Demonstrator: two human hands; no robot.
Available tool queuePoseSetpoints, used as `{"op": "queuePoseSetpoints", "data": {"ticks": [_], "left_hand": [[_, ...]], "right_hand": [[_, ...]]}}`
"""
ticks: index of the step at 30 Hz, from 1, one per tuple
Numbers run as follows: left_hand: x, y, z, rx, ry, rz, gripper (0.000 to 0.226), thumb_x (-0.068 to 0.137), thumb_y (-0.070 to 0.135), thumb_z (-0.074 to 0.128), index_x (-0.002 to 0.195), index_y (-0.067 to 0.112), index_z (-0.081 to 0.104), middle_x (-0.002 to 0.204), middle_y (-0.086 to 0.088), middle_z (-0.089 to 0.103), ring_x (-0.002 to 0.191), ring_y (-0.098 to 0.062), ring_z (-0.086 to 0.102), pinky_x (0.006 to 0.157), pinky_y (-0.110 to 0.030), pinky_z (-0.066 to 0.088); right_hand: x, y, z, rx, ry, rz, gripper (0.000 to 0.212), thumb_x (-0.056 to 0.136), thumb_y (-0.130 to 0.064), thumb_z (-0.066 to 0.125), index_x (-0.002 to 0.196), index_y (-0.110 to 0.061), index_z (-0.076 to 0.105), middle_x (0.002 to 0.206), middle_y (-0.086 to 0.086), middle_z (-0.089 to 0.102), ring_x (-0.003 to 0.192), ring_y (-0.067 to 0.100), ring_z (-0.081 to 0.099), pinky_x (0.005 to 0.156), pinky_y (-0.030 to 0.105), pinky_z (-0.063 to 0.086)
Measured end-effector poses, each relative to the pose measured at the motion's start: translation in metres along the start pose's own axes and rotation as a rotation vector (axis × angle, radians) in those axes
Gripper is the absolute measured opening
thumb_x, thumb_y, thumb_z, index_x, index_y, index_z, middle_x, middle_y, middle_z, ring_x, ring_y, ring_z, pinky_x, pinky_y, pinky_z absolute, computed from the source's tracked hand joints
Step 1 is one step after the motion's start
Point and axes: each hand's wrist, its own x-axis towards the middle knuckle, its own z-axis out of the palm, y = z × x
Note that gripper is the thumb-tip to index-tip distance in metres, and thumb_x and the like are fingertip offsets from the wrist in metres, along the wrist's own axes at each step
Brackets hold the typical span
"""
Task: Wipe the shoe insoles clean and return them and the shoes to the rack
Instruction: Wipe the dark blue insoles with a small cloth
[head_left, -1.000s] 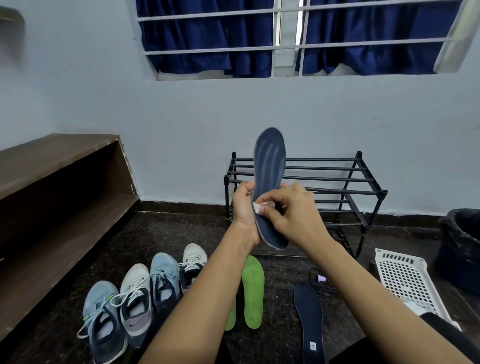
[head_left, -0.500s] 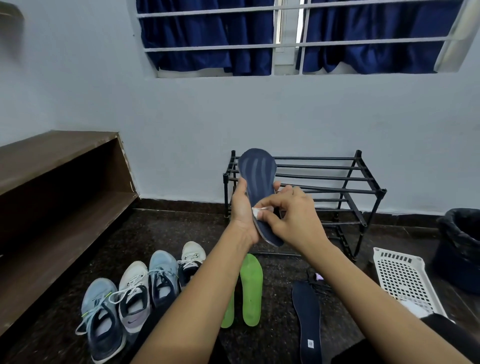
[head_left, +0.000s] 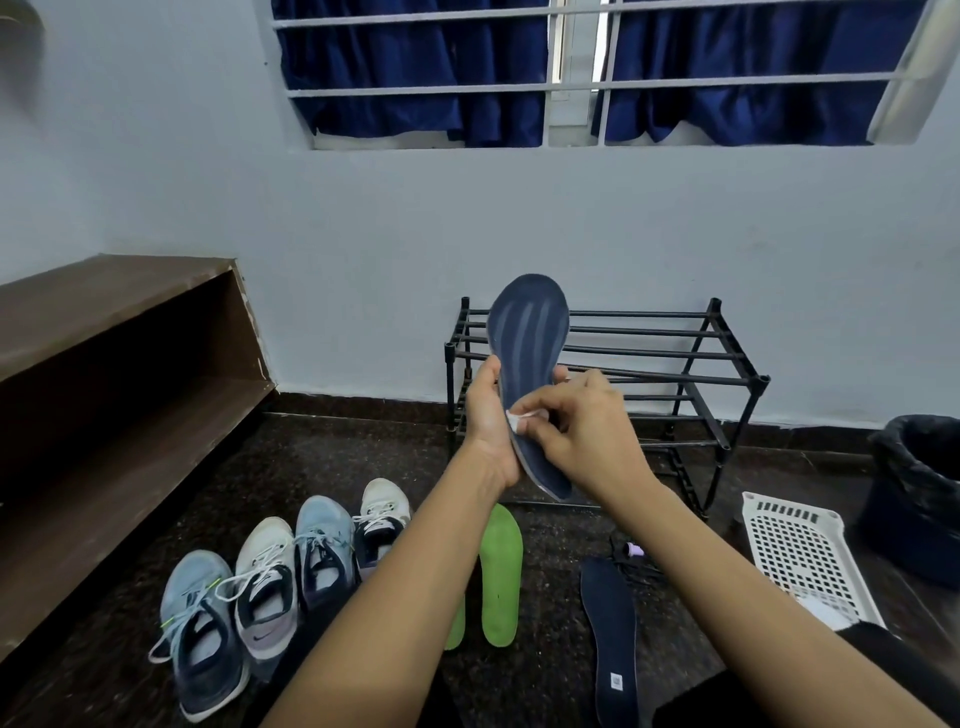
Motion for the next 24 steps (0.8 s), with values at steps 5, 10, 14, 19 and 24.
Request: {"op": "queuePoseSetpoints", "data": {"ticks": [5, 10, 14, 19, 24], "left_hand": [[0.006, 0.012, -0.005, -0.049, -0.038, -0.011, 0.069, 0.096, 0.062, 0.032, 0.111, 0.002, 0.062, 0.086, -0.015, 0.062, 0.078, -0.029, 0.070, 0.072, -0.036, 0.059], [0.005, 0.007, -0.003, -0.072, -0.010, -0.030, 0.069, 0.097, 0.063, 0.031, 0.102, 0.002, 0.063, 0.085, -0.013, 0.061, 0.075, -0.025, 0.071, 0.070, -0.034, 0.059], [-0.002, -0.005, 0.003, -0.029, 0.004, -0.064, 0.071, 0.097, 0.063, 0.026, 0.099, 0.004, 0.066, 0.086, -0.012, 0.066, 0.082, -0.025, 0.063, 0.079, -0.035, 0.050], [-0.006, -0.022, 0.011, -0.010, 0.003, -0.141, 0.069, 0.097, 0.063, 0.027, 0.100, 0.007, 0.068, 0.086, -0.014, 0.071, 0.081, -0.026, 0.068, 0.077, -0.035, 0.052], [0.002, -0.014, 0.004, -0.024, 0.063, -0.107, 0.065, 0.097, 0.060, 0.031, 0.103, 0.006, 0.068, 0.091, -0.011, 0.065, 0.085, -0.026, 0.064, 0.078, -0.036, 0.051]], "right_hand": [[-0.006, -0.003, -0.001, 0.090, -0.143, -0.018, 0.018, 0.072, -0.019, 0.078, 0.085, -0.031, 0.076, 0.101, 0.008, 0.059, 0.120, 0.021, 0.046, 0.092, 0.025, 0.037], [-0.011, -0.003, 0.000, 0.008, -0.009, -0.056, 0.012, 0.070, -0.034, 0.072, 0.081, -0.037, 0.074, 0.082, -0.013, 0.059, 0.111, 0.019, 0.054, 0.089, 0.046, 0.037], [-0.005, 0.000, -0.003, -0.120, 0.118, -0.035, 0.012, 0.071, -0.040, 0.068, 0.081, -0.039, 0.072, 0.069, -0.017, 0.057, 0.095, 0.015, 0.052, 0.074, 0.032, 0.019], [0.003, 0.005, -0.004, -0.171, 0.215, 0.047, 0.010, 0.077, -0.033, 0.073, 0.085, -0.039, 0.072, 0.066, -0.018, 0.050, 0.086, 0.014, 0.043, 0.076, 0.036, 0.022], [0.003, -0.001, -0.001, -0.084, 0.141, 0.047, 0.014, 0.079, -0.026, 0.072, 0.087, -0.037, 0.072, 0.068, -0.020, 0.050, 0.090, 0.014, 0.042, 0.074, 0.031, 0.018]]}}
